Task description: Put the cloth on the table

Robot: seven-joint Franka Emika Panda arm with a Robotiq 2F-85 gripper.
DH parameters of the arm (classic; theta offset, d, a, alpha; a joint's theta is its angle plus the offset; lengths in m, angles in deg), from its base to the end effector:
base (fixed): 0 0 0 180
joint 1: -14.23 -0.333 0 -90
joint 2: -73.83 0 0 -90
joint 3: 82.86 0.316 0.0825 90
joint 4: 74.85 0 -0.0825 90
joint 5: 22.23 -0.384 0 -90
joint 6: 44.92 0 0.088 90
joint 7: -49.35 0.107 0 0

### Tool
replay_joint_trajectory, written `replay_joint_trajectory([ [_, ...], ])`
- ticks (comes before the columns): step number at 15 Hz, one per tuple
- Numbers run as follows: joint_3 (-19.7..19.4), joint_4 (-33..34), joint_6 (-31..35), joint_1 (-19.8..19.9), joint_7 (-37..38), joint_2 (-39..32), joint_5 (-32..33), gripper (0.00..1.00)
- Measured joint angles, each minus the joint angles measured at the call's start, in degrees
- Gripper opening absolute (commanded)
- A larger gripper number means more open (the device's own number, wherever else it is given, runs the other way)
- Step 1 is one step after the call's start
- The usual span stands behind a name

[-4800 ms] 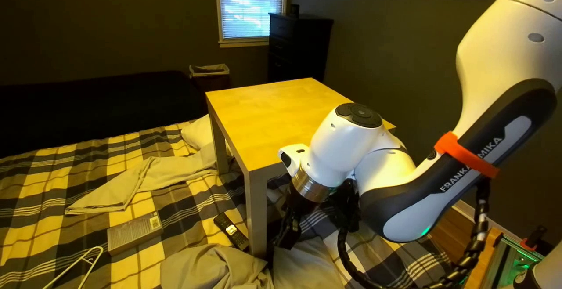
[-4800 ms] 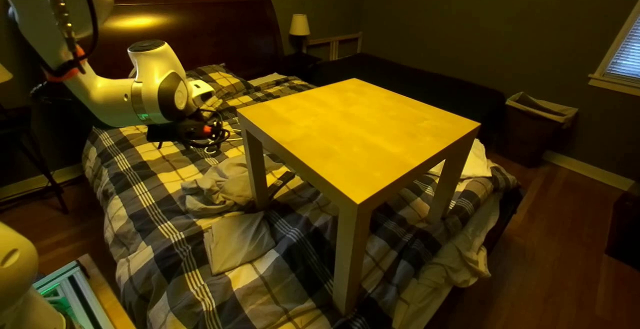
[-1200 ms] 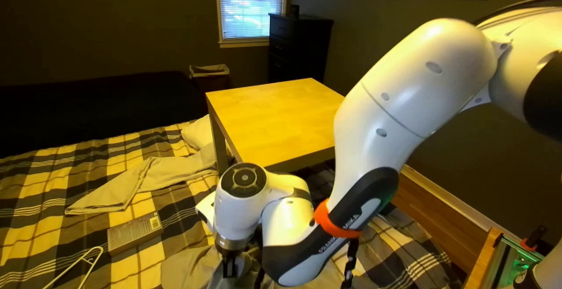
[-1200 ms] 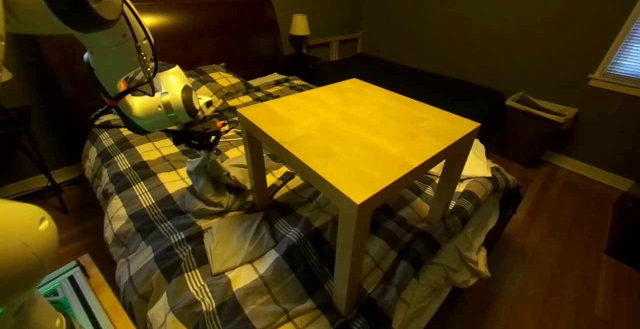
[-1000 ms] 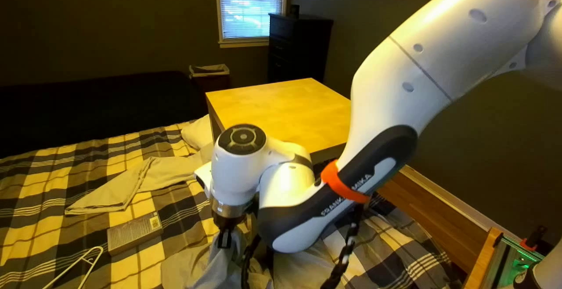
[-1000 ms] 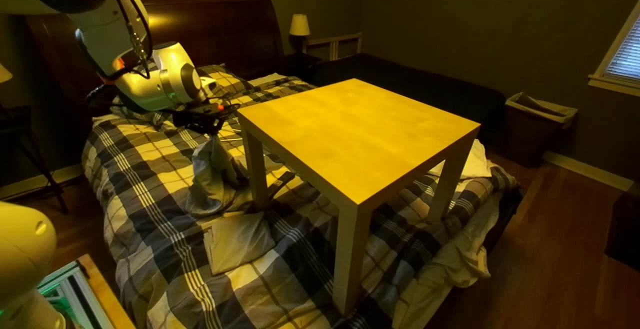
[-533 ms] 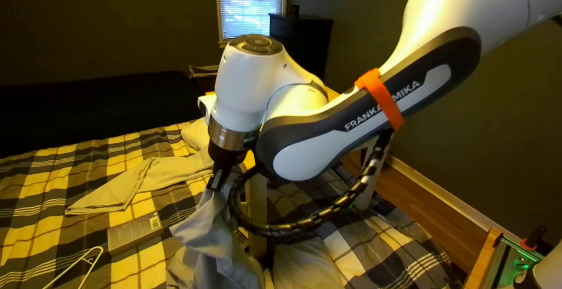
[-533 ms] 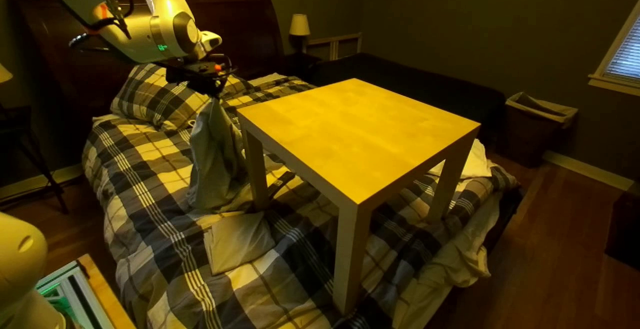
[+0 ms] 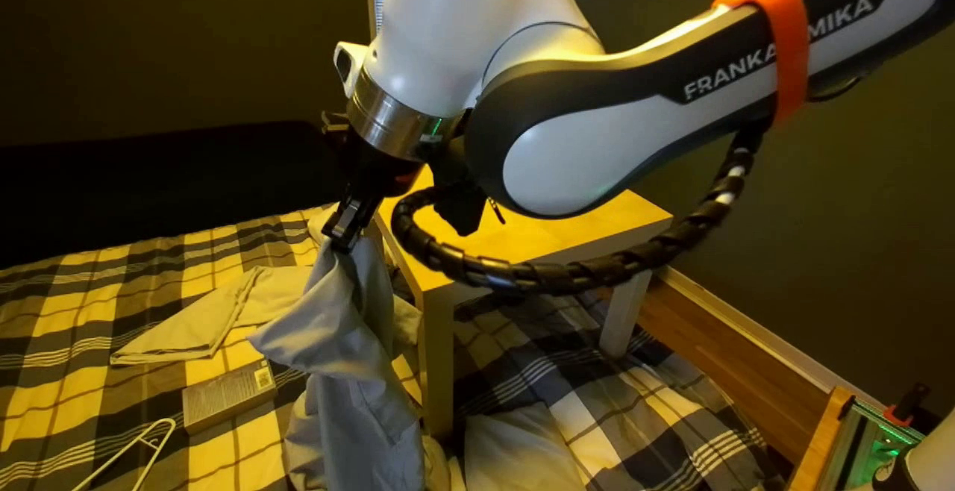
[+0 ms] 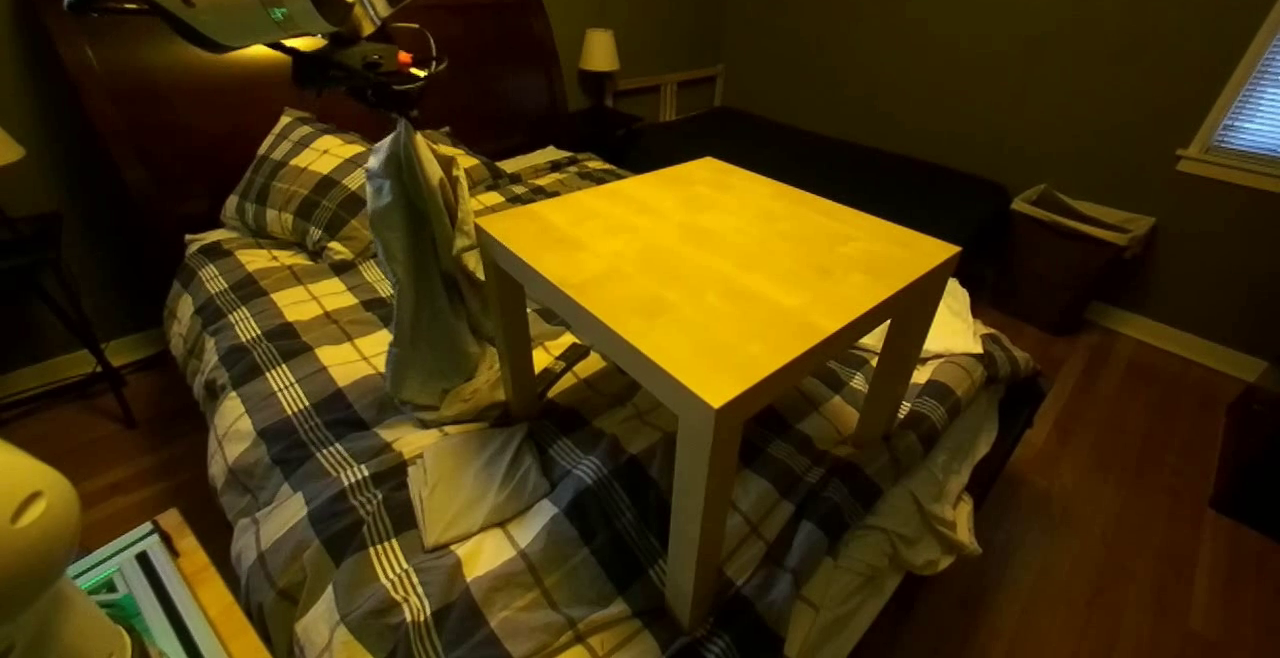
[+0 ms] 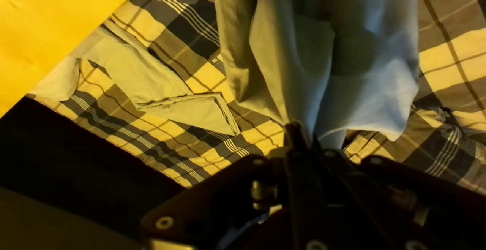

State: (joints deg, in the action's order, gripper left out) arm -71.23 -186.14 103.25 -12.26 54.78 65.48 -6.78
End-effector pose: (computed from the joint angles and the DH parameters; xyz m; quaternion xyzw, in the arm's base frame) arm 0.4956 0.3885 0.4649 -0.8977 -0.3554 -0.2601 0.0143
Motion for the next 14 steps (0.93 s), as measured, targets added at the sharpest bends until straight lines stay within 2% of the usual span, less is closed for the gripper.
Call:
replay_joint_trajectory([
  [8, 0.6, -0.3, 0.0, 0.8, 0.1, 0.3, 0.5, 0.00],
  [11, 0.1, 3.4, 0.0, 1.3, 3.2, -1.4, 7.4, 0.00],
  [14, -2.0, 10.9, 0.0, 1.5, 8.7, -4.6, 14.7, 0.00],
])
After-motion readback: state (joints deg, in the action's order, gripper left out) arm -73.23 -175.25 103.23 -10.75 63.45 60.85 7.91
